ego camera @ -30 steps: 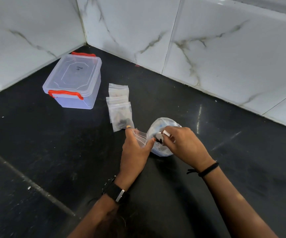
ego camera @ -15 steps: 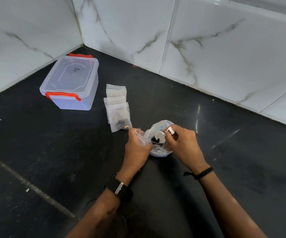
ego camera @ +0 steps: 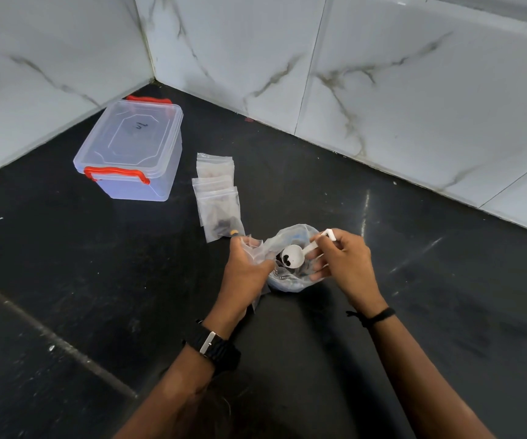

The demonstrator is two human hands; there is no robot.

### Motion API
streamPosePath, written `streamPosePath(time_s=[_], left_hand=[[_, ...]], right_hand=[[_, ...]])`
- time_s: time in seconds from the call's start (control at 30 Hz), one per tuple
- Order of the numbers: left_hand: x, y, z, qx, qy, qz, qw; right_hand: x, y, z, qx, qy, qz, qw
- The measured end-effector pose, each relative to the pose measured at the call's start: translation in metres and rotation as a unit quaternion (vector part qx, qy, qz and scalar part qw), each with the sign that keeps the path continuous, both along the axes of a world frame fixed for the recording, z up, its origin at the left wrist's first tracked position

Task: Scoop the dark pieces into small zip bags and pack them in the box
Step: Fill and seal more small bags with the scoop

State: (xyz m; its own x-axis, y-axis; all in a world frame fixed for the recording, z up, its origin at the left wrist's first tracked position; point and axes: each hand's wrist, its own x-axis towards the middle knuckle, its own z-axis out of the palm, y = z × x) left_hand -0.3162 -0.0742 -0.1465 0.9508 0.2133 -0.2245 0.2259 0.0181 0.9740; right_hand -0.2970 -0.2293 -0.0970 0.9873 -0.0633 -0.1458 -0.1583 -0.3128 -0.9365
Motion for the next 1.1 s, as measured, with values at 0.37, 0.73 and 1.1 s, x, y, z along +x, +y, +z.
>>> streamPosePath(time_s=[0.37,0.73,1.1], left_hand=[[-0.001,0.003,0.007,0.036,-0.001,-0.002,0.999],[-0.014,0.012,0.01,0.27,-0.134,0.028,0.953],[-0.019,0.01,0.029,0.25,-0.153,0.041,0.955]], right_hand=[[-0.005,0.002,0.003,0.007,0.014,-0.021,1.0],[-0.013,-0.012,0.03,0.063,0.011,-0.016,0.998],[-0.042,0.025,0.052,0.007,-0.243,0.095,0.965]])
